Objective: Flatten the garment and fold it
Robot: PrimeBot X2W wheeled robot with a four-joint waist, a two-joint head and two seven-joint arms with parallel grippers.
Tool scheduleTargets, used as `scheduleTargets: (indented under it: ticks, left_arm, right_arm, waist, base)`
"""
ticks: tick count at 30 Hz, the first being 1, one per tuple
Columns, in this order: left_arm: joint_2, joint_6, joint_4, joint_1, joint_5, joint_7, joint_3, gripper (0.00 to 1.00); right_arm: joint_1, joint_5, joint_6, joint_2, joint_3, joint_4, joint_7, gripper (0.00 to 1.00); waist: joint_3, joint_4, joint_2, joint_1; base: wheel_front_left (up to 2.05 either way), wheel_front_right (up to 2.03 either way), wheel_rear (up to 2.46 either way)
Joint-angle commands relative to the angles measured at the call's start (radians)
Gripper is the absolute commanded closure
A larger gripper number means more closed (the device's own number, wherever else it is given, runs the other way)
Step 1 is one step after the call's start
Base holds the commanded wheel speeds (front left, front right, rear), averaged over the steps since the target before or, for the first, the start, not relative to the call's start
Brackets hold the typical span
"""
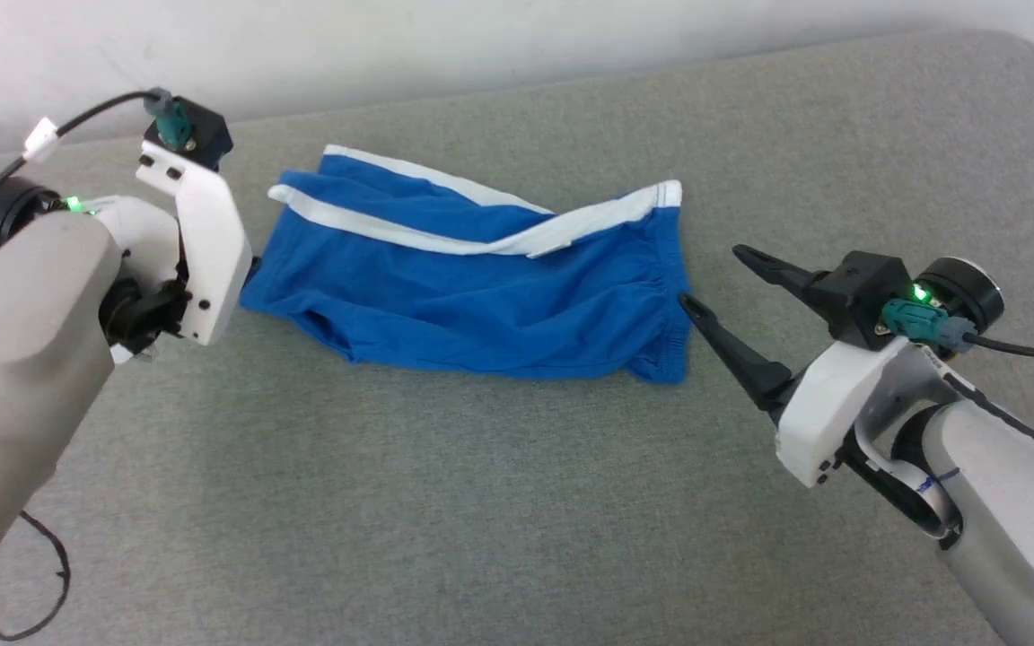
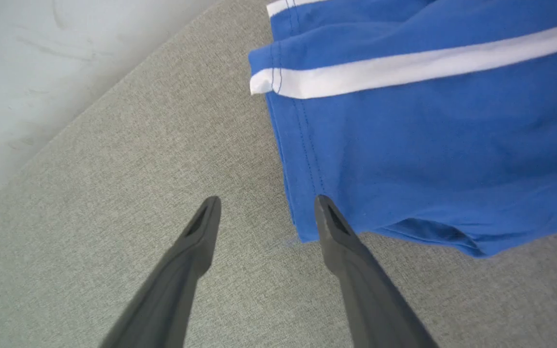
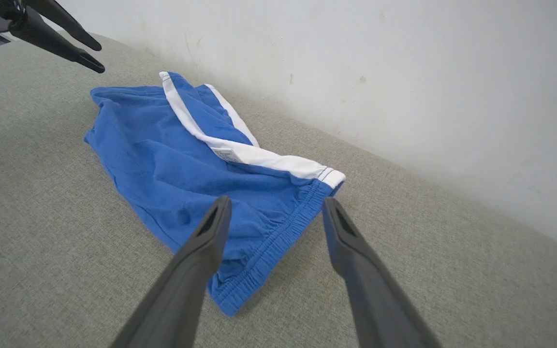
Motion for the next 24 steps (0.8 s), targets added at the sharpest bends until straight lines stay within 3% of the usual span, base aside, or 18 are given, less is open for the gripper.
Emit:
scheduleTargets:
  ticks: [1, 14, 15, 16, 20, 24]
  left_arm:
    - [0.004, -0.007, -0.006, -0.020, -0.009, 0.008, -0.007, 0.00]
    - [0.036, -0.007, -0.033, 0.017, -0.055, 0.151, -0.142, 0.00]
    - [0.036, -0.007, -0.035, 0.020, -0.060, 0.144, -0.145, 0.30]
    - [0.033, -0.007, -0.038, 0.025, -0.070, 0.137, -0.147, 1.00]
    - [0.037, -0.007, -0.057, 0.026, -0.086, 0.101, -0.157, 1.00]
    - [0.040, -0.007, -0.074, 0.024, -0.101, 0.068, -0.162, 1.00]
  right_arm:
    - [0.010, -0.007, -0.002, 0.006, -0.003, -0.005, 0.002, 0.00]
    - [-0.057, 0.044, -0.002, 0.046, 0.042, 0.032, 0.011, 0.00]
    - [-0.067, 0.052, -0.002, 0.041, 0.041, 0.034, 0.011, 0.00]
    - [-0.078, 0.054, -0.002, 0.033, 0.039, 0.035, 0.012, 0.00]
    - [-0.134, 0.078, -0.002, -0.004, 0.049, 0.033, 0.055, 0.00]
    - [-0.223, 0.138, -0.002, -0.045, 0.104, 0.032, 0.180, 0.00]
  waist:
    - [0.022, -0.020, -0.0001, 0.0002]
    - [0.065, -0.082, -0.0001, 0.0002]
    - [0.061, -0.080, -0.0001, 0.0002]
    - [0.054, -0.077, -0.0001, 0.0002]
    - [0.020, -0.062, -0.0001, 0.0002]
    - [-0.010, -0.046, -0.0001, 0.0002]
  base:
    - [0.00, 0.00, 0.00]
    - [0.00, 0.00, 0.00]
    - [0.00, 0.00, 0.00]
    - [0.00, 0.00, 0.00]
    - [0.00, 0.00, 0.00]
    - [0.00, 0.00, 0.00]
